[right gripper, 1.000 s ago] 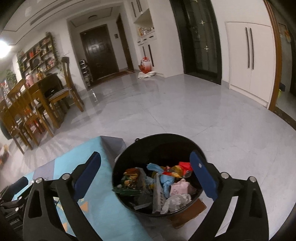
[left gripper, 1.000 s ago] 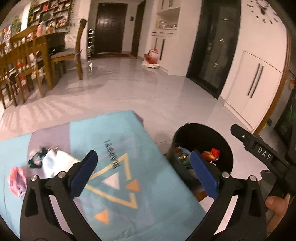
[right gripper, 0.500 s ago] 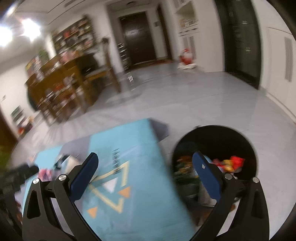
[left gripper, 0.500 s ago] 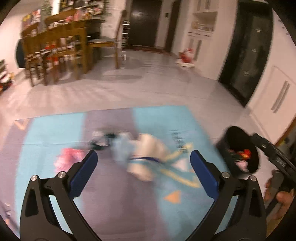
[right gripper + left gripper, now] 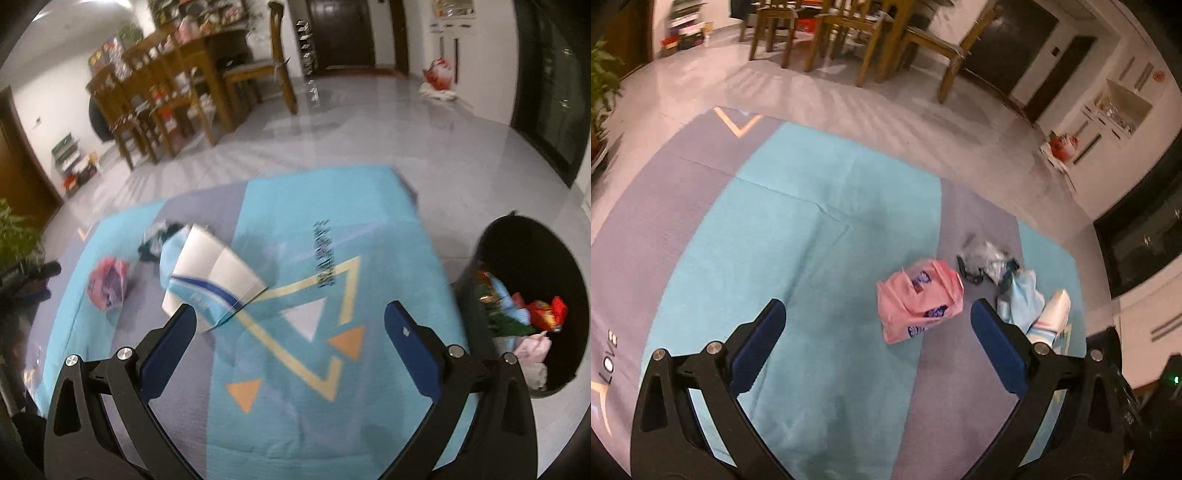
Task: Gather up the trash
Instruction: 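Move both open tools back over the mat toward the pink bag and cup, then grasp the pink plastic bag with left tool while right tool grasps white paper cup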
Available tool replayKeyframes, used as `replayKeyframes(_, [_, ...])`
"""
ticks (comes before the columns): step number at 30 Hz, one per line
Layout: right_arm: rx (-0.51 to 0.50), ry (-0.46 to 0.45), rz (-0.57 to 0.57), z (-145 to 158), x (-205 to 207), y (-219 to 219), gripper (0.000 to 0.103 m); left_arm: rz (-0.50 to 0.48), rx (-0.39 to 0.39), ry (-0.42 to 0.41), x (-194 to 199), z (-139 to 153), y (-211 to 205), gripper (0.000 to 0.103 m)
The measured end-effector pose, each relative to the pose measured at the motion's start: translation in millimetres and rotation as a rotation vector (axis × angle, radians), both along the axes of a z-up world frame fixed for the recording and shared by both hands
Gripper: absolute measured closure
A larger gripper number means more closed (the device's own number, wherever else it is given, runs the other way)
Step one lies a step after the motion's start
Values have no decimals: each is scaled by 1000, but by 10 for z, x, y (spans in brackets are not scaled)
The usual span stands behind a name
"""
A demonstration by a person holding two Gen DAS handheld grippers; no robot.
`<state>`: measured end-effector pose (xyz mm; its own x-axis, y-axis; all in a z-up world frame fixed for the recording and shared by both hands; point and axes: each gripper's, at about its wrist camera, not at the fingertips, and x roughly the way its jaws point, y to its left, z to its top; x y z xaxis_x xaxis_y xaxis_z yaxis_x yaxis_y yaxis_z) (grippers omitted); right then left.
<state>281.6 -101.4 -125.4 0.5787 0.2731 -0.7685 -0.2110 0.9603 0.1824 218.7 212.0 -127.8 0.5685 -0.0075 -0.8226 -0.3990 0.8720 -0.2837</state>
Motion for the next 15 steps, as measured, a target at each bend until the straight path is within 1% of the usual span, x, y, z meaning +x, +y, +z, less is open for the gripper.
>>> replayKeyframes(2, [16,32,29,-63,44,102,3,-31,30,12,62,-34,-88,3])
replayKeyframes(4, [45,53,46,-83,106,159,3,-70,43,9,130,-72,-159,3])
replayKeyframes(7, [128,79,67,-106,192,224,3,-105,90,27,220,-144,-336,3])
replayKeyframes(11, [256,154,46,-200,379,312,3,-132,116,39,363,-247,-457,3])
replayKeyframes(15, [302,205,20,-279,482,416,3,-157,133,51,435,-321,-536,3])
